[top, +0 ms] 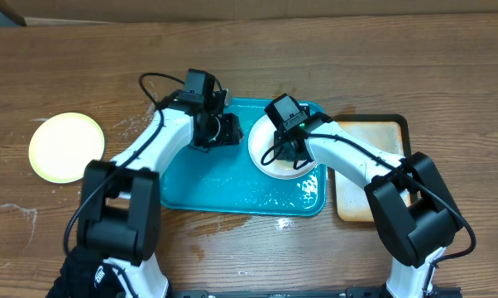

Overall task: Clean dirty plates on tray and stack at the side
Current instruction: 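Scrub the white plate with the sponge while the left gripper holds it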

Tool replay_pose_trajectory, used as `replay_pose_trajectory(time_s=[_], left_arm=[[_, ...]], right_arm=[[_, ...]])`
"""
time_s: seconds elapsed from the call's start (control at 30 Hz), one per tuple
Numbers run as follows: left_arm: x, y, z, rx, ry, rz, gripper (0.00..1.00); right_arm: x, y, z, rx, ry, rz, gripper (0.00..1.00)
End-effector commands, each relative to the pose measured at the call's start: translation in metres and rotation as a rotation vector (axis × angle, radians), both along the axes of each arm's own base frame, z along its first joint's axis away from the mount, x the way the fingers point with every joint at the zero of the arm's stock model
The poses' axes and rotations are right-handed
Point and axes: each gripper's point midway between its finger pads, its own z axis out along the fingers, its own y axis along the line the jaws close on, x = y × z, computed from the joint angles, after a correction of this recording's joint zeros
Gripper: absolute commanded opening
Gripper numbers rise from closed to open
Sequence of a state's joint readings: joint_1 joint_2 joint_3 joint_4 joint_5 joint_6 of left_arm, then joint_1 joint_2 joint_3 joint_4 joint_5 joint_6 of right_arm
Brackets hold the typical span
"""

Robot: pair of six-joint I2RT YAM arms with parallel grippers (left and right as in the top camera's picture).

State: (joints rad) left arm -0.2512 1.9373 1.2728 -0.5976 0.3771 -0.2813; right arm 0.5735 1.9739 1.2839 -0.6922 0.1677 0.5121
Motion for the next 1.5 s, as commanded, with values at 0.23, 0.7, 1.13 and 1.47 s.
replay_pose_trajectory(time_s=[0.23, 0.7, 1.13, 1.47], left_arm=[[-0.018, -0.056, -0.048, -0.117, 0.111, -0.092, 0.47], [-0.022, -0.014, -0.066, 0.104, 0.170, 0.061, 0.04], [-0.028, 0.025, -0.071, 0.168, 0.237, 0.125, 0.04], [-0.037, 0.030, -0.071, 0.184, 0.265, 0.092, 0.04]], right_arm=[[-0.013, -0.017, -0.024, -0.057, 0.069, -0.016, 0.04], [-0.015, -0.023, -0.024, -0.086, 0.077, -0.022, 0.04], [-0.020, -0.078, -0.013, -0.325, 0.061, -0.134, 0.04], [0.032, -0.025, 0.056, -0.164, -0.067, -0.142, 0.04]])
